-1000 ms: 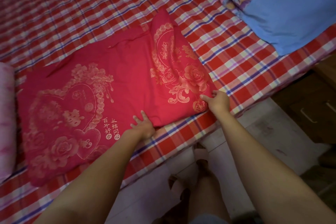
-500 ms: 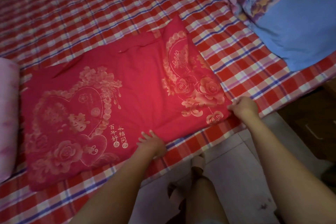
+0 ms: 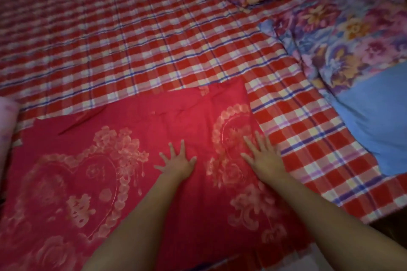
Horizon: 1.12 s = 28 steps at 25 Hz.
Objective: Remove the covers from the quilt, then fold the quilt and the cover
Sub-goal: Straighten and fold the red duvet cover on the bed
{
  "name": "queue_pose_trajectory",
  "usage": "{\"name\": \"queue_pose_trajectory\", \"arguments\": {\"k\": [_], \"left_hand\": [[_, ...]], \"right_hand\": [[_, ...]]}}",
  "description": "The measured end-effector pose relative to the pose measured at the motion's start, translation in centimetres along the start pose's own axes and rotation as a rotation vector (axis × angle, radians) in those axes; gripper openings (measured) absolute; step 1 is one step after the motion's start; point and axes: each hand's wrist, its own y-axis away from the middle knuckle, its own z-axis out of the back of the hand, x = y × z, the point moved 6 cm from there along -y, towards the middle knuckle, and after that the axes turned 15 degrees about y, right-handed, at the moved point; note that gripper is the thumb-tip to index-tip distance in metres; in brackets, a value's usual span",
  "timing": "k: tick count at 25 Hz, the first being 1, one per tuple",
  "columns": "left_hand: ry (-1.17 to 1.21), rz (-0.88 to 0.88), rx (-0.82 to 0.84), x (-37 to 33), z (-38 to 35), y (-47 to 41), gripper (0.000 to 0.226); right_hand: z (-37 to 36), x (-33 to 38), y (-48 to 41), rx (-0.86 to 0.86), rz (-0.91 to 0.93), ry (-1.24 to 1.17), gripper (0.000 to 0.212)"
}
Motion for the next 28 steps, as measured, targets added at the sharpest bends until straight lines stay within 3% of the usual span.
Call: {"name": "queue_pose_trajectory", "arguments": {"k": [1, 3, 6, 8, 10, 13, 15, 17, 21, 25, 28], "left_hand": [[0.008, 0.050, -0.012, 0.6, 0.6, -1.4, 0.072], [0.034, 0.042, -0.143, 0.1, 2.9, -4.3, 0.072], [0.081, -0.255, -0.458, -4.1, 7.7, -7.3, 0.074], [0.051, -0.406, -0.489, -6.8, 10.2, -9.3, 0.068], [0.013, -0.490, -0.394, -8.6, 11.3, -11.0, 0.042], [-0.120, -0.605, -0.327, -9.9, 11.6, -10.5, 0.018], [-0.107, -0.596, -0.341, -10.0, 12.1, -9.5, 0.017], [-0.041, -0.547, -0.367, -10.7, 13.5, -9.5, 0.022], [-0.106, -0.602, -0.361, -13.7, 15.1, -14.2, 0.027], [-0.210, -0.493, -0.344, -12.5, 11.9, -18.3, 0.028], [0.022, -0.508, -0.404, -12.0, 10.9, -18.2, 0.026]], "right_hand": [[0.1, -1.9, -1.3, 0.060, -0.059, -0.154, 0.061], [2.9, -3.3, -4.0, -0.066, -0.036, -0.505, 0.055], [8.4, -3.6, -8.5, -0.269, 0.015, -0.706, 0.059], [10.8, -3.6, -12.5, -0.209, 0.085, -0.756, 0.073], [13.4, -3.2, -16.2, -0.183, 0.197, -0.771, 0.073], [17.0, -1.1, -18.8, -0.088, 0.432, -0.553, 0.039], [17.8, -0.3, -19.3, 0.073, 0.563, -0.251, 0.021], [18.8, -1.1, -20.1, 0.121, 0.589, -0.212, 0.020], [20.5, -3.2, -23.9, 0.083, 0.485, -0.365, 0.033], [13.8, -1.4, -28.2, 0.148, 0.327, -0.052, 0.041], [11.0, -0.5, -29.0, 0.023, 0.106, 0.214, 0.041]]}}
